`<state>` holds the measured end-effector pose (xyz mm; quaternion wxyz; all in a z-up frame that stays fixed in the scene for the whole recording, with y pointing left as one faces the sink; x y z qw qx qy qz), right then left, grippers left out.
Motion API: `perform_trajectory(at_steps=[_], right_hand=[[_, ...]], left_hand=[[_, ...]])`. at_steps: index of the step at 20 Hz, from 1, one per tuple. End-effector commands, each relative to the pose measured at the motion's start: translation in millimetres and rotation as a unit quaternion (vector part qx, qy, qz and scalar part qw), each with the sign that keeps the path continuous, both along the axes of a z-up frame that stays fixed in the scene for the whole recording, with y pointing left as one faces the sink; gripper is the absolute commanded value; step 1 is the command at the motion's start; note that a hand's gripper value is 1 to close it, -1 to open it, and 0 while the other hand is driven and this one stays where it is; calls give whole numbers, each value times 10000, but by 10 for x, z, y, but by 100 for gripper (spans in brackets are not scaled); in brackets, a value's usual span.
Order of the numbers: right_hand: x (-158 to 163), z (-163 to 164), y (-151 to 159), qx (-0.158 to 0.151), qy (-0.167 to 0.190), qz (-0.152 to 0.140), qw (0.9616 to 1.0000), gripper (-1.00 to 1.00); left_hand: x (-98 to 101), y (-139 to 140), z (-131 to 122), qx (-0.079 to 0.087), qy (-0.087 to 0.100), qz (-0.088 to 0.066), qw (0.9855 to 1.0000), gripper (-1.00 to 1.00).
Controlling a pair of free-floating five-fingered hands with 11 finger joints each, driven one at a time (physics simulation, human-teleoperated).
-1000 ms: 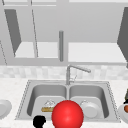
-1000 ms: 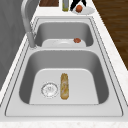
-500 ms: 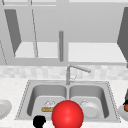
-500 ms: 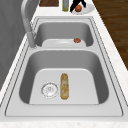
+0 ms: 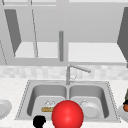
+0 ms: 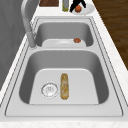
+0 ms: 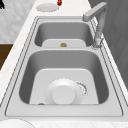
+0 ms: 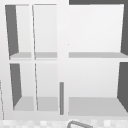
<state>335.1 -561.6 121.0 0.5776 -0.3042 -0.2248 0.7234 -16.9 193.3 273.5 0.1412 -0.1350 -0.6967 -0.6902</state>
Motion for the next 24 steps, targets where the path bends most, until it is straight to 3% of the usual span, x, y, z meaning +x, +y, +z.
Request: perform_trajectory(at_steps=[1,9,12,24], right_hand=[[-36,0,29,-48,-24,-111,9999,-100],[-145,155,15,-105,-311,-150,9993,-100],[-173,200,36,-186,-183,-13,9997,-100],[-483,454,91,-126,-283,-7,9995,-100]], left_hand=[[0,0,0,0,0,0,10000,0],[0,0,0,0,0,0,10000,0],[0,0,0,0,0,0,10000,0],[0,0,0,0,0,0,10000,0]])
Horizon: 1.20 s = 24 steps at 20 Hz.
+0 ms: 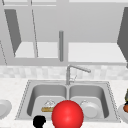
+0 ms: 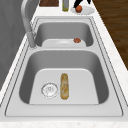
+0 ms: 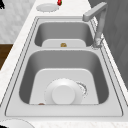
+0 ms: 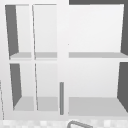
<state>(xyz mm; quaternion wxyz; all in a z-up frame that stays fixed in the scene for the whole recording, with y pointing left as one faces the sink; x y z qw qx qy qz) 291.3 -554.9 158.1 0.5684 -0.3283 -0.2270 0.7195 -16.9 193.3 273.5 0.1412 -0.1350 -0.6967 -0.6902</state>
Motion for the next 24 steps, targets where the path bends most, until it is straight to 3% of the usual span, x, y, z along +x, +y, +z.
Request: perform_trajectory(at_steps=[1,11,20,24], right_hand=[[-10,107,64,0,0,0,10000,-100],[-31,391,208,37,-180,3,9998,-100],[-284,382,384,117,-312,92,9994,-100],[-304,388,417,6,-276,96,9996,-100]], left_hand=[[0,0,0,0,0,0,10000,0],[0,0,0,0,0,0,10000,0],[0,0,0,0,0,0,10000,0],[0,0,0,0,0,0,10000,0]])
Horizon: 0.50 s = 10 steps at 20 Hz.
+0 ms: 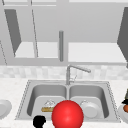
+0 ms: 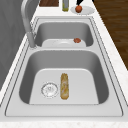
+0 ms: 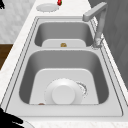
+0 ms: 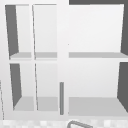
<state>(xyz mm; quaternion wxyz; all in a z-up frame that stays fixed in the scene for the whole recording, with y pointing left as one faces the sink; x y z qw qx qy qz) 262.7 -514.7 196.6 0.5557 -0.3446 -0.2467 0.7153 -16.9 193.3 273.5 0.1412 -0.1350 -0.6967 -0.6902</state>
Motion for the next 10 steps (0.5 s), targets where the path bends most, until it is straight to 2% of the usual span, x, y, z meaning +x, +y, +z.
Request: perform_trajectory(at_steps=[1,10], right_hand=[[1,0,0,0,0,0,10000,-100],[-29,-90,43,115,83,5,9999,-100]], left_hand=[[0,0,0,0,0,0,10000,0],[0,0,0,0,0,0,10000,0]])
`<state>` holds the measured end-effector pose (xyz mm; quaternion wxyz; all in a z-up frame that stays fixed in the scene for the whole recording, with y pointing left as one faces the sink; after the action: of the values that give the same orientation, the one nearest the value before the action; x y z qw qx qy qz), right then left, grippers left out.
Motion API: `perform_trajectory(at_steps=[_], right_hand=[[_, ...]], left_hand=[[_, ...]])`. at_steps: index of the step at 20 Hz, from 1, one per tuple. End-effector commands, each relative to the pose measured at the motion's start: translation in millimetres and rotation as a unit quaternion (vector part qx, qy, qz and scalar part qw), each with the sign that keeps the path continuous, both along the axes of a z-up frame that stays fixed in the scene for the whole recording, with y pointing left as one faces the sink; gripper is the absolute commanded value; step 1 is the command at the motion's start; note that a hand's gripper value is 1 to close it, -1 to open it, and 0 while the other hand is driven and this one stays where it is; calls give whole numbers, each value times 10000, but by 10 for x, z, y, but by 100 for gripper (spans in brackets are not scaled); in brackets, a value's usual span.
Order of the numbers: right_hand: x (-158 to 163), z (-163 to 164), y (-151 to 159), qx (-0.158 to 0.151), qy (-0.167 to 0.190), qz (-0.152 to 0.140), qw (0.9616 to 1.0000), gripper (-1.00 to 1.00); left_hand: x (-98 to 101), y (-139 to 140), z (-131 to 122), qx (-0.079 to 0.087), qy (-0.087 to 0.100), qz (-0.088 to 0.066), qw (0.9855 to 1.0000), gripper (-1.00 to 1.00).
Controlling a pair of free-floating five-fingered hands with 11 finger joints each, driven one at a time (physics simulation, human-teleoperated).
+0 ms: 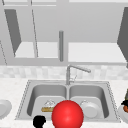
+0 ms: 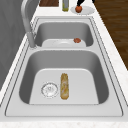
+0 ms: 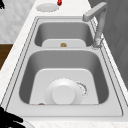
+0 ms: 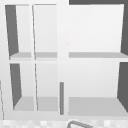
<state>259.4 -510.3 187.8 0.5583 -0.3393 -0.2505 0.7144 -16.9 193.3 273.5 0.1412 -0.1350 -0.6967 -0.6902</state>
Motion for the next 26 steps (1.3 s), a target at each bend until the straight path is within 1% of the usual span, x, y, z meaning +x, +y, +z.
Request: perform_trajectory(at_steps=[1,4,5,6,8,11,13,15,23,24,26], right_hand=[[0,-8,0,0,0,0,10000,-100],[-4,-124,1,32,-46,0,10000,-100],[-2,-152,1,30,-39,1,10000,100],[2,-174,4,-37,-65,92,9999,100],[14,-190,6,5,-113,71,9999,100],[18,-200,14,-2,-353,112,9993,100],[3,-183,11,32,-433,119,9990,100],[14,-177,19,-1,-463,117,9989,100],[23,-189,6,26,-487,93,9988,100],[22,-191,5,32,-481,91,9988,-100],[34,-146,20,22,-389,74,9992,-100]], left_hand=[[0,0,0,0,0,0,10000,0],[0,0,0,0,0,0,10000,0],[0,0,0,0,0,0,10000,0],[0,0,0,0,0,0,10000,0],[0,0,0,0,0,0,10000,0],[0,0,0,0,0,0,10000,0],[0,0,0,0,0,0,10000,0],[0,0,0,0,0,0,10000,0],[0,0,0,0,0,0,10000,0],[0,0,0,0,0,0,10000,0],[0,0,0,0,0,0,10000,0]])
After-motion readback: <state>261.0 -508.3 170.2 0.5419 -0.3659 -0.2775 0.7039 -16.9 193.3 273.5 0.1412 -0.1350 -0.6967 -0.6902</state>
